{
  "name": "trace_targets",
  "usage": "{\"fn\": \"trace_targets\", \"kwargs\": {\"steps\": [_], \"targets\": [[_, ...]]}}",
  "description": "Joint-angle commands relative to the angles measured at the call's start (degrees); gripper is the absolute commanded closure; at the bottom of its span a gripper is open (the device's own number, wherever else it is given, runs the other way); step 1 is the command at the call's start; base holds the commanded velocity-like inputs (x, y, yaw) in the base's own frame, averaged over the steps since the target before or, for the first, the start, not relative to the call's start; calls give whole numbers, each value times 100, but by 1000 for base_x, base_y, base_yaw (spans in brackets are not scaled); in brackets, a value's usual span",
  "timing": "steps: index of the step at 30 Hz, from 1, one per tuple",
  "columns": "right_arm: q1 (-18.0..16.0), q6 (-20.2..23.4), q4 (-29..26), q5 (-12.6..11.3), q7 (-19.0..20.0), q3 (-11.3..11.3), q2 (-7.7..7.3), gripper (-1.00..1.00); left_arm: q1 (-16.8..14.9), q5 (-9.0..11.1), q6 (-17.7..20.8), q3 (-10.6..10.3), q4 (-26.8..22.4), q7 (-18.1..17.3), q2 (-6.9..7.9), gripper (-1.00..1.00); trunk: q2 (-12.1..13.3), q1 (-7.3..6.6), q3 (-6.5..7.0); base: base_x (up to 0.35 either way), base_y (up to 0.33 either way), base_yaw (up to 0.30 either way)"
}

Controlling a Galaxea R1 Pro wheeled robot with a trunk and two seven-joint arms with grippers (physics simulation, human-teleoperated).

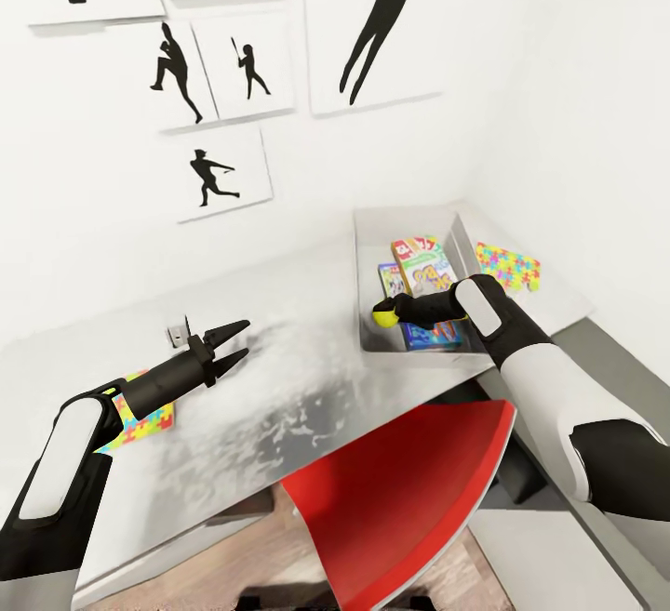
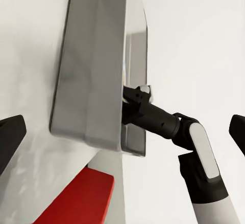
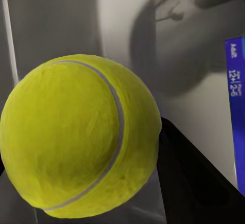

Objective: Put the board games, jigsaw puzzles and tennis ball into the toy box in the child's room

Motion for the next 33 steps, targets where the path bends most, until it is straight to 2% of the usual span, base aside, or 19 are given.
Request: {"fn": "trace_targets", "kwargs": {"steps": [1,11,12,28,33], "targets": [[-4,9,-1,38,48,22,-6,100,-4,-35,24,7,0,-38,1,-100,-10,3,-18,0,0,0],[15,-6,-1,46,47,22,-9,100,-3,-35,26,7,0,-40,6,-100,-10,3,-85,0,0,0],[23,-7,-3,46,47,22,-10,-100,-3,-35,26,8,0,-39,6,-100,-10,3,-87,0,0,0],[62,-16,-64,47,20,15,-31,-100,7,-8,20,35,-47,-116,4,-100,-10,3,-92,0,0,0],[64,13,-326,47,8,-6,-69,-100,18,-15,19,40,-57,-121,1,-100,-10,3,-92,0,0,0]]}}
